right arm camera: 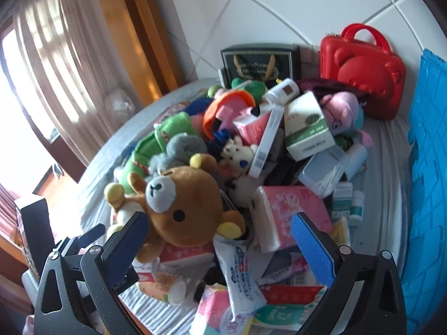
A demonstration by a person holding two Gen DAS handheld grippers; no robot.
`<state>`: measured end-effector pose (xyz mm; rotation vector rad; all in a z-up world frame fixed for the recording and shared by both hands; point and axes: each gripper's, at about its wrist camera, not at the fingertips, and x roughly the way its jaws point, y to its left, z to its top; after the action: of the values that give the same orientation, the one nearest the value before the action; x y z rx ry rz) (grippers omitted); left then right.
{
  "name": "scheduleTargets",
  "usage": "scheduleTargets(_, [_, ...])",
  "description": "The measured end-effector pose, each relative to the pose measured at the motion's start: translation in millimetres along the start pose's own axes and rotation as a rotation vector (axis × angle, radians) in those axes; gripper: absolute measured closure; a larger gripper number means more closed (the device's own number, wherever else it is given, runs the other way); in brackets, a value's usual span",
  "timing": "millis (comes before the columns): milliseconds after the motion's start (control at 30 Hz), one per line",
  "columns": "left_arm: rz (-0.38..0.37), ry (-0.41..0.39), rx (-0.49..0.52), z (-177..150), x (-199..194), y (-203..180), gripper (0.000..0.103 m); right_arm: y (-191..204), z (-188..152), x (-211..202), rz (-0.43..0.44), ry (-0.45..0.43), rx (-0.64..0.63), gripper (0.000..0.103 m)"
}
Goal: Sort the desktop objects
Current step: 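Move both tools back to the pile toward the brown bear plush, then grasp the brown bear plush with the left tool while the right tool grasps a second bear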
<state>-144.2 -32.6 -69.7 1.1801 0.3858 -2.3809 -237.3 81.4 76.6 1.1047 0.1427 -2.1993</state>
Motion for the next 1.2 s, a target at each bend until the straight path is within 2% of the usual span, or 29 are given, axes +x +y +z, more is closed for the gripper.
scheduleTargets(200, [0.000, 0.031, -0.007, 2, 16, 3, 0.026, 9, -3, 36, 0.036, 0.072, -0.044, 0.000])
scheduleTargets(300, [0.001, 0.037, -0.005, 2, 19, 2, 0.018, 19, -6, 51, 0.056, 0.106, -0.086, 0.000])
scheduleTargets(467, [-0.022, 0.049, -0.012, 3, 23, 7, 0.015, 35, -7, 82, 0.069, 0.153, -0.156, 0.000])
scheduleTargets(600, [-0.037, 0.055, -0.011, 3, 25, 9, 0.013, 33, -3, 100, 0.065, 0.172, -0.150, 0.000])
scheduleTargets(733, [-0.076, 0.074, -0.026, 7, 31, 11, 0.013, 28, 0, 109, 0.123, 0.184, -0.119, 0.000])
scheduleTargets(833, [-0.121, 0.091, -0.025, 8, 36, 10, 0.023, 31, 0, 112, 0.139, 0.198, -0.121, 0.000])
scheduleTargets(900, [-0.114, 0.072, -0.002, 8, 34, 7, 0.028, 32, 2, 111, 0.129, 0.205, -0.120, 0.002])
scheduleTargets(933, [-0.113, 0.062, 0.003, 9, 32, 7, 0.030, 33, 2, 108, 0.130, 0.196, -0.125, 0.010])
scheduleTargets(967, [-0.117, 0.058, 0.006, 10, 31, 7, 0.031, 35, 3, 105, 0.122, 0.191, -0.133, 0.012])
scheduleTargets(1067, [-0.126, 0.046, 0.014, 13, 25, 8, 0.032, 35, 3, 97, 0.123, 0.179, -0.130, 0.016])
scheduleTargets(1200, [-0.123, -0.007, 0.047, 18, 8, 4, 0.032, 32, 8, 82, 0.139, 0.138, -0.116, 0.017])
